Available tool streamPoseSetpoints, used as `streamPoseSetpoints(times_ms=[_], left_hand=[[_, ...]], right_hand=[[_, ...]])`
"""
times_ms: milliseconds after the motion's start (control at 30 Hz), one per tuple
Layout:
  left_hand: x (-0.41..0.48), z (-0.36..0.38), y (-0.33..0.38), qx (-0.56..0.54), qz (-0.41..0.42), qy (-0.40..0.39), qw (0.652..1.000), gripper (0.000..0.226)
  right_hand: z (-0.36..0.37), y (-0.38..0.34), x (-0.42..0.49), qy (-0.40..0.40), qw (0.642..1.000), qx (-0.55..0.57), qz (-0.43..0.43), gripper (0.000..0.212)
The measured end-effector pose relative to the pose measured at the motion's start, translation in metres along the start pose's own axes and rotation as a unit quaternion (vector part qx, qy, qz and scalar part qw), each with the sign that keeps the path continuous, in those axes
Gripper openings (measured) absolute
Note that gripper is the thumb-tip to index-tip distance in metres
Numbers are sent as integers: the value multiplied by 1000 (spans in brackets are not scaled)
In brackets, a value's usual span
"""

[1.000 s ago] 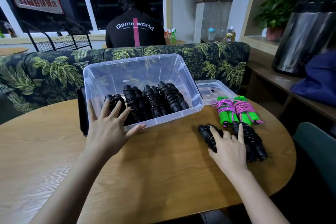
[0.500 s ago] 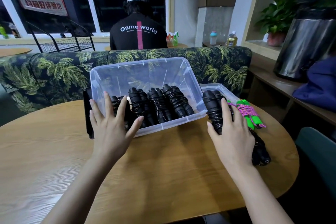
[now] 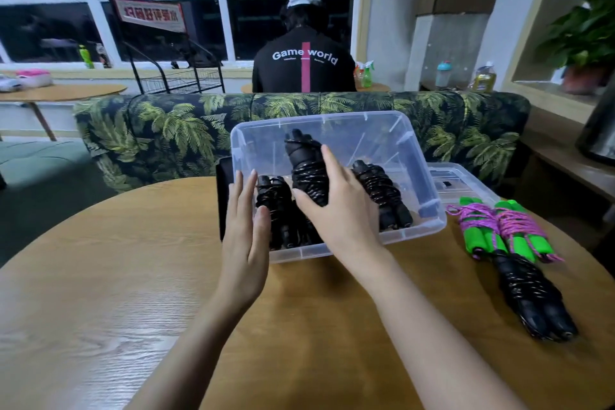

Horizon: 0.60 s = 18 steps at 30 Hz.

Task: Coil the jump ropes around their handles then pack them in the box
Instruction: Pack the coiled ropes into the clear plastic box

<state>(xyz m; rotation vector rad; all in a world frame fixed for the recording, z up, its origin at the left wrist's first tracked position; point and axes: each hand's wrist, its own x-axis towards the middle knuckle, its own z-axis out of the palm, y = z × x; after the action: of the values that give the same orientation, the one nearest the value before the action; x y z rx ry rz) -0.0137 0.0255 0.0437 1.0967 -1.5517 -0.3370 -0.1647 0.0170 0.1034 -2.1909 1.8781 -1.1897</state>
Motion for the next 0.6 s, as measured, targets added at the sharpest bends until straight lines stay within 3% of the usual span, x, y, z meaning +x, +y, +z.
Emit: streamPoseSetpoints(times_ms=[167, 300, 400, 500, 600], left_hand=[[2, -6, 0, -42, -1, -2, 999, 53], [3, -9, -4, -53, 13, 4, 999, 49], [1, -10, -9, -50, 9, 5, 999, 54], [2, -10, -10, 3, 23, -2, 1000, 52], [12, -11, -15, 150, 53, 2, 987, 54]], right_hand=[[48, -21, 7, -86, 996, 13, 29, 84], [56, -13, 1, -194, 973, 119, 27, 65], [52, 1, 2, -198, 980, 25, -17, 63], [52, 9, 1, -225, 973, -30, -50, 62], [50, 14, -3, -209, 974, -64, -67, 57]])
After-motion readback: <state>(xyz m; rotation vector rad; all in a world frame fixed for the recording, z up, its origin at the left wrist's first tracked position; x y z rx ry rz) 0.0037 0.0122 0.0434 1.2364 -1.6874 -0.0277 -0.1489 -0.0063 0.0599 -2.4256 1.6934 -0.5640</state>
